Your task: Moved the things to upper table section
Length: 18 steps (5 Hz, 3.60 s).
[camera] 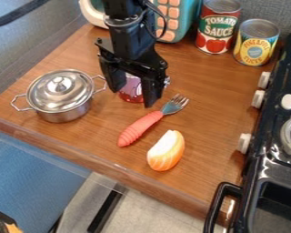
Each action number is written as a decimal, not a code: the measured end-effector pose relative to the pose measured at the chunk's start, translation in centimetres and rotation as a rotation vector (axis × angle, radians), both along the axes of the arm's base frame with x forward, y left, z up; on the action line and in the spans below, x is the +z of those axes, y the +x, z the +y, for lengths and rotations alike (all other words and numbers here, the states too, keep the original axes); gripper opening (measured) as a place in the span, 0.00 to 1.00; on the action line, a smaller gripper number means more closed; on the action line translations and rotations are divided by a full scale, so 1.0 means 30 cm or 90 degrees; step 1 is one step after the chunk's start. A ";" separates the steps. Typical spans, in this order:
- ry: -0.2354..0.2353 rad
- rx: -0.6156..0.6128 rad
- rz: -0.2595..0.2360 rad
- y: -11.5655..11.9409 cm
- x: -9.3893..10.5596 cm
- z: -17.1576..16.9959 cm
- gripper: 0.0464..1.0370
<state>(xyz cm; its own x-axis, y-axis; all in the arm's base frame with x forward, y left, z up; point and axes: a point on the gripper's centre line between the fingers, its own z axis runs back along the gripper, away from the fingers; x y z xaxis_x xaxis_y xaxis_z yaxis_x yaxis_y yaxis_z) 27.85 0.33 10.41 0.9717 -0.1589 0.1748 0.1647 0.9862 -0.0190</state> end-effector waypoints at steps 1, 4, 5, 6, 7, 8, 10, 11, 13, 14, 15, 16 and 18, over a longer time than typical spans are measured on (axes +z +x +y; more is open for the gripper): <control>-0.007 0.001 0.017 -0.010 -0.030 -0.007 0.96; -0.035 -0.077 0.030 -0.070 -0.161 -0.220 0.96; -0.013 -0.079 0.050 -0.077 -0.218 -0.227 0.91; 0.002 -0.082 0.063 -0.085 -0.239 -0.234 0.73; 0.012 -0.100 0.072 -0.090 -0.214 -0.243 0.61; 0.023 -0.105 -0.009 0.001 -0.031 -0.226 0.61; 0.023 0.048 -0.060 0.180 0.133 0.090 0.61; 0.026 0.120 -0.034 0.233 0.110 0.273 0.61; 0.047 0.139 0.020 0.311 0.000 0.520 0.61; 0.060 0.119 0.035 0.333 -0.062 0.547 0.61; 0.077 0.094 0.046 0.347 -0.103 0.570 0.68; 0.077 0.075 0.076 0.353 -0.157 0.582 0.94; 0.069 0.073 0.084 0.347 -0.154 0.574 0.97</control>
